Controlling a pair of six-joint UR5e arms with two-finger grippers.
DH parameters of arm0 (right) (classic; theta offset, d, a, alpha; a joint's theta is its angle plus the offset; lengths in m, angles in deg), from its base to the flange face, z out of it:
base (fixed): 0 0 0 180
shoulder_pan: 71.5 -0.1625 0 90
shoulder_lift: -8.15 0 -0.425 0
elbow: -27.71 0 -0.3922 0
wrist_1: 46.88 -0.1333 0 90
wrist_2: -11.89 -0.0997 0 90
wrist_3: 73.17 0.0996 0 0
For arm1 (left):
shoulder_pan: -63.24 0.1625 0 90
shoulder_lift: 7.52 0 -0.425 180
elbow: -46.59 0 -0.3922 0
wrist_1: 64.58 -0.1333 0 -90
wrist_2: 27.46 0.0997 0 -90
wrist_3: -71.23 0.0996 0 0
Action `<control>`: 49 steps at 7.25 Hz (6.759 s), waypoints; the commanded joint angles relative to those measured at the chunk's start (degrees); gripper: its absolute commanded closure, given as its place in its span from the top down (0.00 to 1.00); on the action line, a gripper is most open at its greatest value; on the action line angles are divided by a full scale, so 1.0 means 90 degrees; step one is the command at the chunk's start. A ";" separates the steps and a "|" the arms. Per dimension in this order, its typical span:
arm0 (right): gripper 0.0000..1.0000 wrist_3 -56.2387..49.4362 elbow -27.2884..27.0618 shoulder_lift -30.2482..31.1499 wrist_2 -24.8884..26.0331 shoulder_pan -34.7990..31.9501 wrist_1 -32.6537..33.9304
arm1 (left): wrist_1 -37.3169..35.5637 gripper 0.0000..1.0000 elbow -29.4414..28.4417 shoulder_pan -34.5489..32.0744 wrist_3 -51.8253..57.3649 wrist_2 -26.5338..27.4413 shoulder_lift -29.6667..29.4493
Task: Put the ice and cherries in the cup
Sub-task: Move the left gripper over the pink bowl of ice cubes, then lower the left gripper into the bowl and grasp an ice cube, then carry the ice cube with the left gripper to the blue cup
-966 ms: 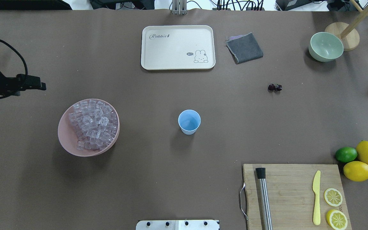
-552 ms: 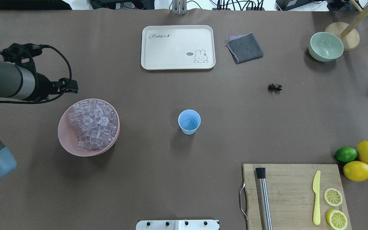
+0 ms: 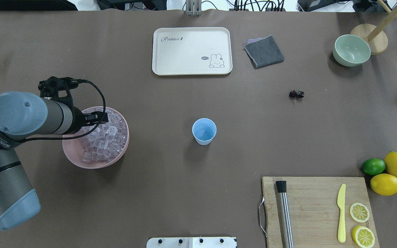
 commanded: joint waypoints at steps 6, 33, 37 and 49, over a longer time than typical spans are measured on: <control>1.00 -0.0010 0.0003 0.0000 -0.0001 -0.0003 -0.0004 | 0.0039 0.97 -0.0052 0.0415 0.0061 0.0076 -0.0017; 1.00 -0.0001 0.0012 0.0010 -0.0001 0.0007 -0.0004 | 0.0039 0.10 -0.0130 0.0690 0.1623 -0.0002 0.0022; 1.00 -0.0001 0.0012 0.0010 -0.0001 -0.0003 -0.0004 | 0.0029 0.00 0.0191 0.0622 0.1614 -0.0031 0.0061; 1.00 -0.0010 -0.0007 0.0000 -0.0011 0.0007 -0.0013 | 0.0752 0.00 -0.1084 0.0952 -0.0728 0.0532 -0.2534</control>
